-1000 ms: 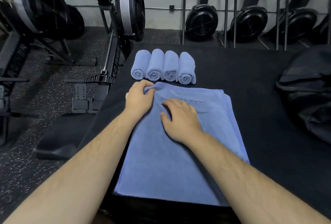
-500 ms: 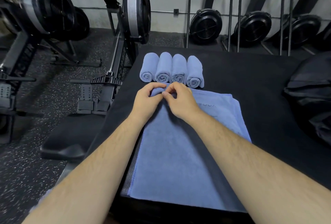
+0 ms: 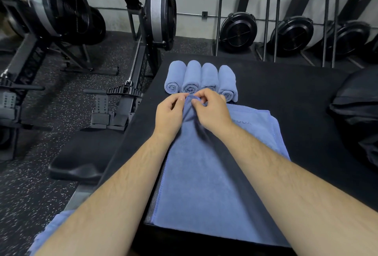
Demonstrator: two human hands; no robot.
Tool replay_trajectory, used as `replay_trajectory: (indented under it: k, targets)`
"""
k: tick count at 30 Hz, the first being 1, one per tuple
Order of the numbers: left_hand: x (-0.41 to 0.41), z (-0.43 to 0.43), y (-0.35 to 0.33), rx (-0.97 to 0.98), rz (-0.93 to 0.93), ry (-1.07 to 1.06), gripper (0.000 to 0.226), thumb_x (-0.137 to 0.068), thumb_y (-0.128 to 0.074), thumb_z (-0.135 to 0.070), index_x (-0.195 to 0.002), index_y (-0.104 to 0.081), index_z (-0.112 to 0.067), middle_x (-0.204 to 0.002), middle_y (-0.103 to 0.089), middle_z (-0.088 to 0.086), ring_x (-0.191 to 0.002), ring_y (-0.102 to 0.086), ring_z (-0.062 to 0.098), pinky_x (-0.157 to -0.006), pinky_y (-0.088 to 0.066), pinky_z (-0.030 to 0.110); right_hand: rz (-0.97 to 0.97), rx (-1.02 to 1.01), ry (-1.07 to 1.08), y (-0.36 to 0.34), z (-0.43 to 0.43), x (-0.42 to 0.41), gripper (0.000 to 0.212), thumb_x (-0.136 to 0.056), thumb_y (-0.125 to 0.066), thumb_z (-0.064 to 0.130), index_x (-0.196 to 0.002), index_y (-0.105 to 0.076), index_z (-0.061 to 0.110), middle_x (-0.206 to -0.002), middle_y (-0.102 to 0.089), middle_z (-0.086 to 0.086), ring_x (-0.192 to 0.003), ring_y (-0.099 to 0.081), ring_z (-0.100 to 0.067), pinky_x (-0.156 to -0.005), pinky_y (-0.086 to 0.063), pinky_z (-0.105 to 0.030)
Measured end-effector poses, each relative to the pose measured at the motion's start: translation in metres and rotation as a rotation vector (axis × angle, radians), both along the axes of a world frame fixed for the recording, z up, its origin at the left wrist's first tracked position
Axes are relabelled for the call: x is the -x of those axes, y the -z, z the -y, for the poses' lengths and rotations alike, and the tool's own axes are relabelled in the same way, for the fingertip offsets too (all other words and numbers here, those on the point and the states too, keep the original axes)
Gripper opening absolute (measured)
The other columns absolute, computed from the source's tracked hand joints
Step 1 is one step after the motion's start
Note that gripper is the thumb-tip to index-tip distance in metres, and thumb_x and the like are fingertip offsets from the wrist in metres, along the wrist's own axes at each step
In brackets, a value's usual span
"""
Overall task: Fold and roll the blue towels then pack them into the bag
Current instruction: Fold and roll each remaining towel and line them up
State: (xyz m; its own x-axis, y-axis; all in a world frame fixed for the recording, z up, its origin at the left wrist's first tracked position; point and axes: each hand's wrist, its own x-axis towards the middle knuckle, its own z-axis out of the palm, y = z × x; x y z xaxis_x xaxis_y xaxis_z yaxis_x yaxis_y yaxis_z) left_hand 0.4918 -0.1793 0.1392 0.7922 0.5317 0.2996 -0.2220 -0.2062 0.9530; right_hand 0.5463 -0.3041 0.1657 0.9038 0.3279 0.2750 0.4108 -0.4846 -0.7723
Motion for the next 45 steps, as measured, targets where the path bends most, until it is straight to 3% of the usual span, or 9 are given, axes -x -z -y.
replay_trajectory:
  k: [6,11,17,19,21,24,28,38,45]
  targets:
    - [-0.006,-0.006,0.007,-0.055,-0.103,-0.062,0.029,-0.099,-0.050,-0.002,-0.114,-0.073,-0.011,-0.103,-0.074,-0.004,-0.096,-0.068,0.005,-0.091,-0.053,0.021,-0.078,0.034,0.044,0.008,-0.002,-0.009,0.011,-0.090,-0.056,0.029,-0.082,-0.059,0.036,-0.091,-0.065,0.008,-0.108,-0.054,-0.016,-0.096,-0.050,-0.041]
    - [-0.020,-0.006,0.017,-0.248,-0.296,-0.082,0.036,-0.093,-0.064,-0.020,-0.129,-0.064,-0.012,-0.112,-0.068,-0.004,-0.117,-0.059,0.018,-0.097,-0.048,0.030,-0.092,0.047,0.016,0.018,0.007,-0.013,0.017,-0.091,-0.061,0.025,-0.079,-0.060,0.037,-0.084,-0.066,0.013,-0.107,-0.057,-0.018,-0.092,-0.052,-0.042]
    - [-0.029,0.000,0.013,-0.455,-0.447,-0.179,0.013,-0.092,-0.057,-0.014,-0.082,-0.056,-0.006,-0.108,-0.059,0.020,-0.114,-0.045,0.039,-0.067,-0.025,0.023,-0.079,0.005,-0.013,0.026,0.008,-0.015,0.013,-0.090,-0.066,0.029,-0.080,-0.065,0.037,-0.082,-0.069,0.013,-0.102,-0.061,-0.019,-0.089,-0.054,-0.041]
    - [-0.031,0.000,0.014,-0.495,-0.472,-0.147,0.013,-0.094,-0.056,-0.018,-0.094,-0.067,-0.012,-0.120,-0.059,0.009,-0.122,-0.042,0.031,-0.078,-0.035,0.025,-0.069,0.004,-0.008,0.027,0.007,-0.014,0.015,-0.090,-0.066,0.028,-0.078,-0.064,0.038,-0.082,-0.069,0.014,-0.102,-0.060,-0.019,-0.090,-0.053,-0.041]
    - [-0.032,-0.004,0.017,-0.505,-0.428,-0.122,0.018,-0.092,-0.056,-0.024,-0.096,-0.073,-0.025,-0.109,-0.067,-0.002,-0.115,-0.052,0.027,-0.078,-0.039,0.027,-0.063,-0.001,0.000,0.028,0.007,-0.014,0.016,-0.090,-0.065,0.029,-0.077,-0.063,0.038,-0.082,-0.069,0.015,-0.102,-0.060,-0.020,-0.090,-0.053,-0.042]
    - [-0.024,-0.003,0.013,-0.344,-0.319,-0.055,0.011,-0.092,-0.058,-0.029,-0.092,-0.067,-0.036,-0.091,-0.070,-0.014,-0.096,-0.062,0.013,-0.076,-0.047,0.028,-0.046,-0.034,-0.006,0.027,0.007,-0.013,0.015,-0.090,-0.063,0.030,-0.078,-0.062,0.039,-0.081,-0.068,0.015,-0.103,-0.060,-0.021,-0.090,-0.053,-0.043]
    - [-0.010,0.000,0.003,-0.087,-0.127,0.003,0.027,-0.090,-0.065,-0.006,-0.102,-0.066,-0.030,-0.093,-0.068,-0.013,-0.077,-0.060,-0.003,-0.075,-0.047,0.012,-0.012,-0.070,-0.014,0.025,0.006,-0.015,0.011,-0.092,-0.061,0.032,-0.084,-0.063,0.039,-0.084,-0.069,0.014,-0.102,-0.061,-0.019,-0.089,-0.053,-0.041]
    - [-0.009,-0.011,0.003,0.243,-0.104,0.087,0.031,-0.086,-0.069,0.000,-0.111,-0.073,-0.018,-0.110,-0.075,0.008,-0.109,-0.071,0.022,-0.101,-0.054,0.040,-0.031,-0.077,0.007,0.019,-0.002,-0.015,0.013,-0.093,-0.063,0.032,-0.083,-0.060,0.038,-0.084,-0.067,0.013,-0.101,-0.060,-0.019,-0.088,-0.052,-0.036]
    - [-0.004,-0.006,-0.005,0.293,-0.117,0.128,0.026,-0.087,-0.066,-0.001,-0.107,-0.076,-0.014,-0.105,-0.077,0.008,-0.094,-0.071,0.014,-0.082,-0.055,0.025,-0.047,-0.075,0.028,0.017,-0.006,-0.013,0.009,-0.091,-0.066,0.038,-0.084,-0.063,0.034,-0.080,-0.067,0.013,-0.100,-0.059,-0.017,-0.090,-0.052,-0.041]
